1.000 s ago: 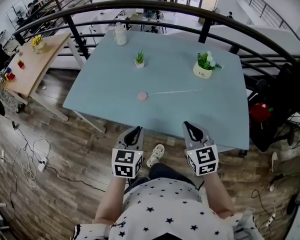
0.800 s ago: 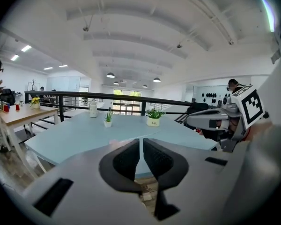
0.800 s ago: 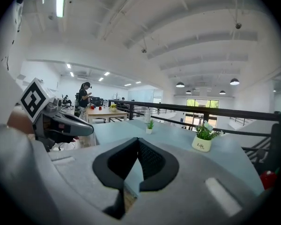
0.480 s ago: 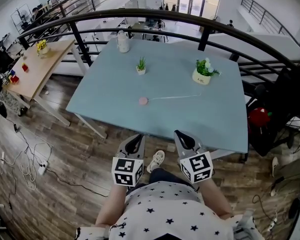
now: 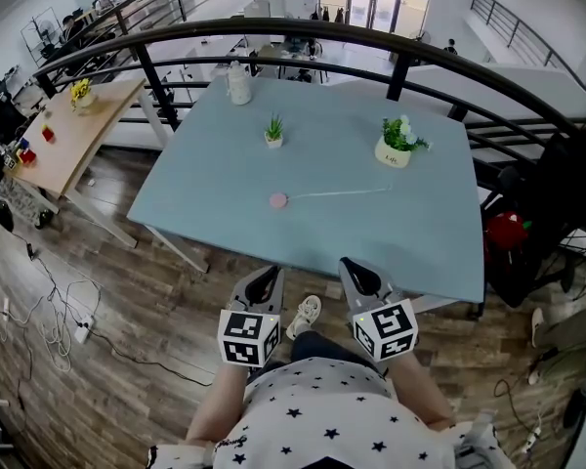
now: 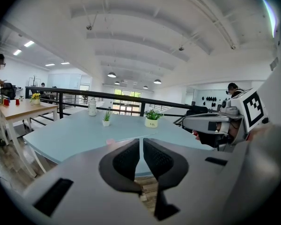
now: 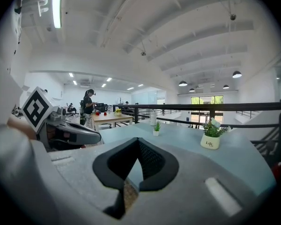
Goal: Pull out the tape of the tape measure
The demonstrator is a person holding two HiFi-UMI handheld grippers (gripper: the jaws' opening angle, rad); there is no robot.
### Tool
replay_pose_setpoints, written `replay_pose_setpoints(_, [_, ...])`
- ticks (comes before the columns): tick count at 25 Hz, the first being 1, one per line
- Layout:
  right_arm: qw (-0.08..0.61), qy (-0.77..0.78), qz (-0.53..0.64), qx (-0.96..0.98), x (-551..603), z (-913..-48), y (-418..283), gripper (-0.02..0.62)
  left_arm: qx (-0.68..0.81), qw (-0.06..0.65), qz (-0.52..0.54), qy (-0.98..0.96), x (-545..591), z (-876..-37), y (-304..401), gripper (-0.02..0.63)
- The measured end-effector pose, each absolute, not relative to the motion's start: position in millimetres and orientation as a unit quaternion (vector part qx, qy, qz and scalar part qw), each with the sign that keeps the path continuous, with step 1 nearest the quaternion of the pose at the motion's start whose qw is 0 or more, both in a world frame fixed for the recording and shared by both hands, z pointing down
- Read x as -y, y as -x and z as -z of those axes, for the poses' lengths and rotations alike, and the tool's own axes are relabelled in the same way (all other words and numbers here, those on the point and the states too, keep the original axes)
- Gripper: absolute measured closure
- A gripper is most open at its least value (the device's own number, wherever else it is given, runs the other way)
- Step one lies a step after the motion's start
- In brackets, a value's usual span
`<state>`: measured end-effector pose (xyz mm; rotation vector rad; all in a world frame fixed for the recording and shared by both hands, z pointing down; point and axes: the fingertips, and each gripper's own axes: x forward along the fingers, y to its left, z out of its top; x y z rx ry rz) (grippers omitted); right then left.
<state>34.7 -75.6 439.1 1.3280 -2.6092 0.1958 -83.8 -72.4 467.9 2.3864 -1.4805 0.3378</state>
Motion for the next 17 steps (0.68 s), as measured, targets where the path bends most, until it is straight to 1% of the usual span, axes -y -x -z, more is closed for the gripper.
replay_pose_setpoints(17, [0.107,-0.449,-0.076,0.884,84.7,-444.8,-43.8,0.591,0.519,0.155,-0.134,-0.830,81.2,-474.2,83.3,0.580])
